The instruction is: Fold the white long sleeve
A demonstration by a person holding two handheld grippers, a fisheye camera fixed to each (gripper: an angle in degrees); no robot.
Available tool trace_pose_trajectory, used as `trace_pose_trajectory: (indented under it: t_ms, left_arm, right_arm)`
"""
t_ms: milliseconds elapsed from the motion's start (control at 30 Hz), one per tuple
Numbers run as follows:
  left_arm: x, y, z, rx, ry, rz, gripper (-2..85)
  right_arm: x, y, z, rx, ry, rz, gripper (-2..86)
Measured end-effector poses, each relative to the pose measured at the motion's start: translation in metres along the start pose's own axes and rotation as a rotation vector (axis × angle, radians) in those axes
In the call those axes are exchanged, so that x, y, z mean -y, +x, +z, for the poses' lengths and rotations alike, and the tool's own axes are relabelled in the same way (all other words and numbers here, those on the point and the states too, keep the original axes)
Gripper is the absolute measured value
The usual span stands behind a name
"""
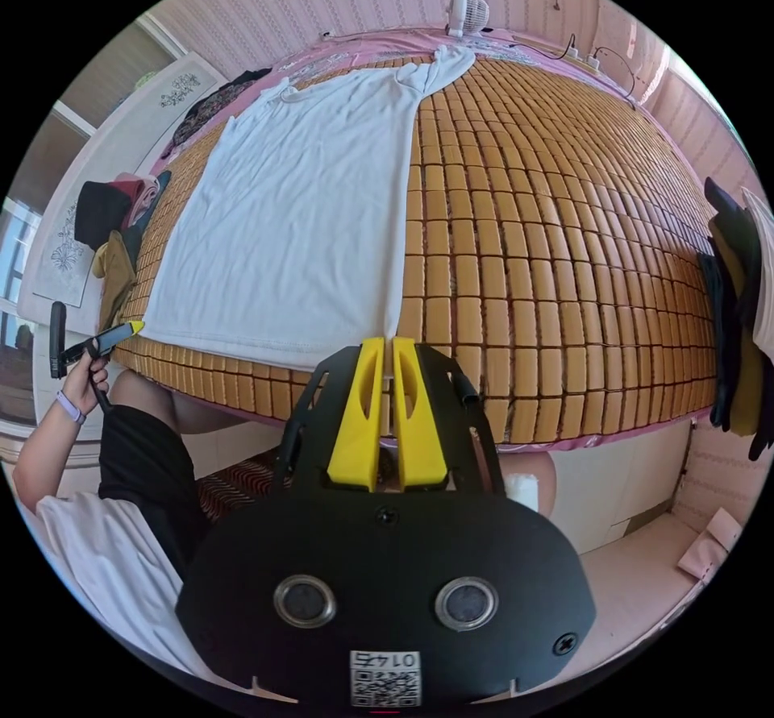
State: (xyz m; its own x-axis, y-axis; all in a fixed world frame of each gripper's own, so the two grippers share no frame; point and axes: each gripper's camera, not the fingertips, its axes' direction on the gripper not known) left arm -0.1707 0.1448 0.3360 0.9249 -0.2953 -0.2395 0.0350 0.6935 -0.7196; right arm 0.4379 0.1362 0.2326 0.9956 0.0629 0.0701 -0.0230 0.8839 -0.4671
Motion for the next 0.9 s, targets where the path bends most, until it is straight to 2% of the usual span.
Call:
trace_pose_trajectory:
  t_ms: [67,267,900]
  left_arm:
    - [0.005,-0.003,0.001,-0.019,-0.021,0.033,1.6]
    - [-0.004,0.003,-0.010,0.027,-0.055,0.126,-0.3]
    - [-0.072,-0.023,-0.035,-0.048,-0.067,0.206,2.3]
  right_arm:
    - [-0.001,-0.001,-0.002,0.000,0.005,0.000,0.5]
    - [-0.010,0.002,-0.012,0.043,0.018,0.020,0.2]
    - [-0.072,0.007,-0.033,0.127,0.004,0.034,1.2]
